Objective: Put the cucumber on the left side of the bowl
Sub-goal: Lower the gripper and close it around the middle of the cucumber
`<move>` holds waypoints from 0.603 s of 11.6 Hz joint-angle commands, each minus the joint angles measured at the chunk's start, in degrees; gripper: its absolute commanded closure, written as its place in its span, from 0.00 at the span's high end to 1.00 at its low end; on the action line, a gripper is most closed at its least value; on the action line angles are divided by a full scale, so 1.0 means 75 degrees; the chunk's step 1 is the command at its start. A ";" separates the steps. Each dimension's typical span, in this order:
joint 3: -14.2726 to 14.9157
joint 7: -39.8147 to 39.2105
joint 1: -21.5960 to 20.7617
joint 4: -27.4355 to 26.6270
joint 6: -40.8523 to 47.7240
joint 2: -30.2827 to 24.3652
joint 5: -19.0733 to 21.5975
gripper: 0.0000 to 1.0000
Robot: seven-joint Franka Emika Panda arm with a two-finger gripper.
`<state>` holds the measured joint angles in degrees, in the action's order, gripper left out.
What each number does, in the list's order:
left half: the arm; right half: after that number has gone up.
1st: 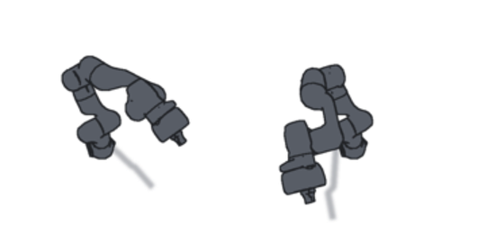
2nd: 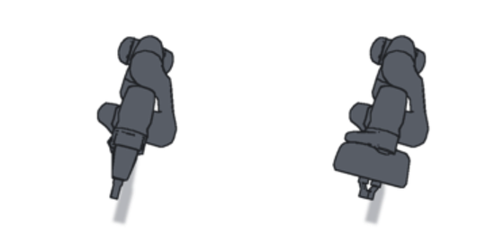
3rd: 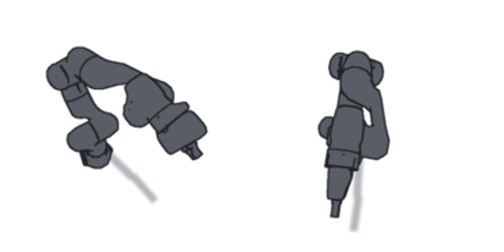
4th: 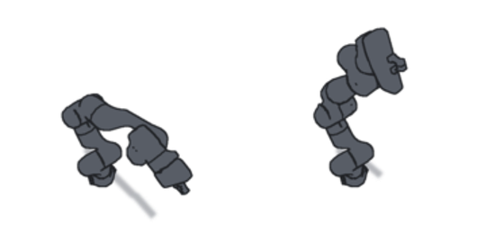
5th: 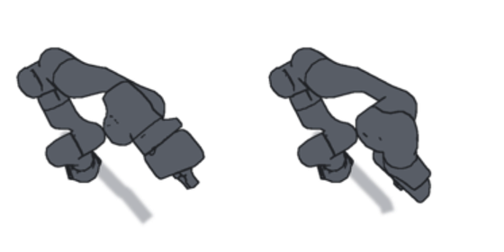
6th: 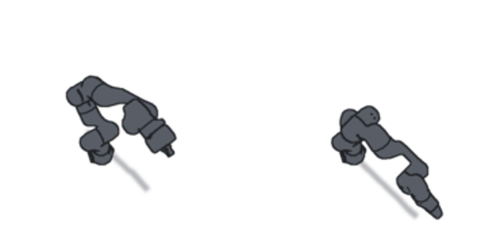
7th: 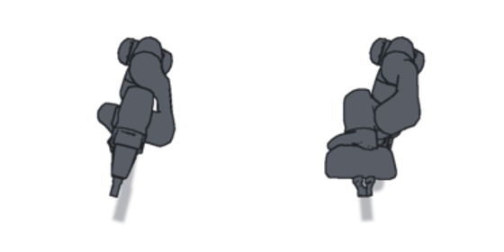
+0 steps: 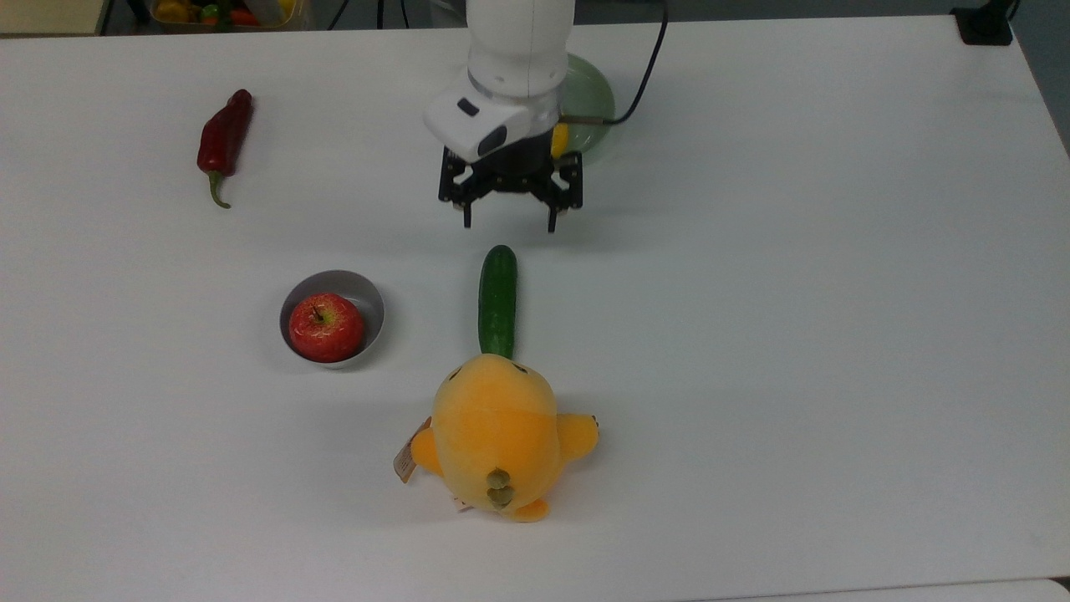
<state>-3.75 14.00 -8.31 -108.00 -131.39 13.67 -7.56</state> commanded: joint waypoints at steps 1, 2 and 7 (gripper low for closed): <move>0.0054 0.0967 -0.0041 0.0829 -0.0294 0.1152 -0.0876 1.00; 0.0054 0.1027 -0.0052 0.0923 -0.0306 0.1363 -0.1158 1.00; 0.0054 0.1028 -0.0052 0.1228 -0.0306 0.1893 -0.1394 0.36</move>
<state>-3.72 20.59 -8.29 -99.98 -133.22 27.02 -16.17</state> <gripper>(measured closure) 0.048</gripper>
